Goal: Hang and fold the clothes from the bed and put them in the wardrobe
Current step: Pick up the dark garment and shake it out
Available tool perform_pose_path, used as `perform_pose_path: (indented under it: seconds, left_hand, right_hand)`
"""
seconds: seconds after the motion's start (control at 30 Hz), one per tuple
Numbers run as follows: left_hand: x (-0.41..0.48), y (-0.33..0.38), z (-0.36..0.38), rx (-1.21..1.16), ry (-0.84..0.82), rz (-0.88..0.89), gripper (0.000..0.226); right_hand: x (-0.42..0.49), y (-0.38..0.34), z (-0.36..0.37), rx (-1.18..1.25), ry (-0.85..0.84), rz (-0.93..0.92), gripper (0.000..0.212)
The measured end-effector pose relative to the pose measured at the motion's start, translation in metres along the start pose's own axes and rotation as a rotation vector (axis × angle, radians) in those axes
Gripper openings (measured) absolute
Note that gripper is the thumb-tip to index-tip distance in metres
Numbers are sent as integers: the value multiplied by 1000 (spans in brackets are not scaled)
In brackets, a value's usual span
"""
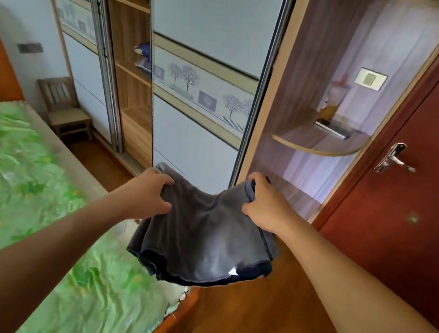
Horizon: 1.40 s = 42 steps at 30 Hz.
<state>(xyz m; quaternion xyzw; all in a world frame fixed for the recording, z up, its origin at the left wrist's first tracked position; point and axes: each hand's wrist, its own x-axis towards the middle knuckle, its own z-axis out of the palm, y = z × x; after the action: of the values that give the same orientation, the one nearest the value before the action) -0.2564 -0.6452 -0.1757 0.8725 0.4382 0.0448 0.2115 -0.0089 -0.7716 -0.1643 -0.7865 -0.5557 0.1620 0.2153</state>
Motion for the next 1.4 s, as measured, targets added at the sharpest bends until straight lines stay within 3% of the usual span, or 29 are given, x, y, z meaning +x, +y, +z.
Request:
perform_pose_path:
  seconds: [0.47,0.67,1.07,1.4]
  left_hand:
    - [207,9,-38,44,20,3,61]
    - [244,-10,-45,37,50,-175,59]
    - [263,-63,-46,-53,198,-611,62]
    - [323,-156,-82,-86,268,-750,61]
  right_hand:
    - [202,40,-45,-1,-30,-78,31]
    - [288,38,-21,-17,-118,-221,51]
    - [436,-3,30,-23,-282,-541,43]
    - [551,-82,93,-41,-310,-618,54]
